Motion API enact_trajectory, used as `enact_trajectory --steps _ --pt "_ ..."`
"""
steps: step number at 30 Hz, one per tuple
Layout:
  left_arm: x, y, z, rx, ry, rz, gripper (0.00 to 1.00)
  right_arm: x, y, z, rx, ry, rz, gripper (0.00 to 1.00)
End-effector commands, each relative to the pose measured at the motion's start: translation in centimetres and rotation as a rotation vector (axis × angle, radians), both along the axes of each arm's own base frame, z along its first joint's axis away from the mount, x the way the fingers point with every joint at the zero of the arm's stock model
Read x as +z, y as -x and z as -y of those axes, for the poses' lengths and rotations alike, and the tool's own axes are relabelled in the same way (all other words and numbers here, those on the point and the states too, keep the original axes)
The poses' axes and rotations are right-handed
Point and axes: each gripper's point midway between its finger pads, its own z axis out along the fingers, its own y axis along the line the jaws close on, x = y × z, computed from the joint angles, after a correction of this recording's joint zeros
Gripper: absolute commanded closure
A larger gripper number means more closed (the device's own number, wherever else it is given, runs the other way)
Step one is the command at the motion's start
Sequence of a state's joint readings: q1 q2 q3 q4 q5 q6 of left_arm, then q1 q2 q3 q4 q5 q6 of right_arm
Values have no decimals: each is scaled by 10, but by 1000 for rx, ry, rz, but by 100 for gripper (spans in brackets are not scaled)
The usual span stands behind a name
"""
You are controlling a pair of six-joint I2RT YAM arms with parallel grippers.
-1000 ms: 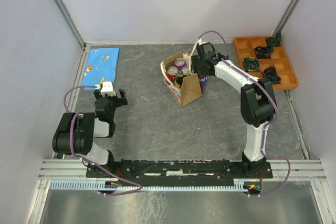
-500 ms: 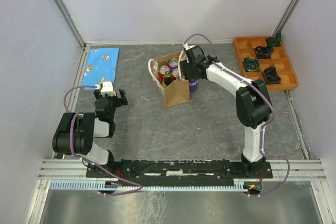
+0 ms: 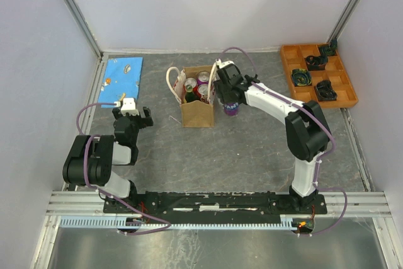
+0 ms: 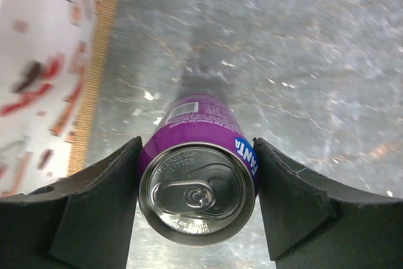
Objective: Take the beverage out of the canvas bag
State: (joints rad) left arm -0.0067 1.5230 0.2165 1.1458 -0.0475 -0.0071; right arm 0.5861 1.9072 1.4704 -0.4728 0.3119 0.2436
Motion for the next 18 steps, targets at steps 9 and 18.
enact_trajectory --steps 9,18 --pt "15 -8 0 3 7 50 1 58 -39 98 -247 -31 166 100" --pt "16 -9 0 3 7 51 1 58 -85 116 -290 -73 222 100"
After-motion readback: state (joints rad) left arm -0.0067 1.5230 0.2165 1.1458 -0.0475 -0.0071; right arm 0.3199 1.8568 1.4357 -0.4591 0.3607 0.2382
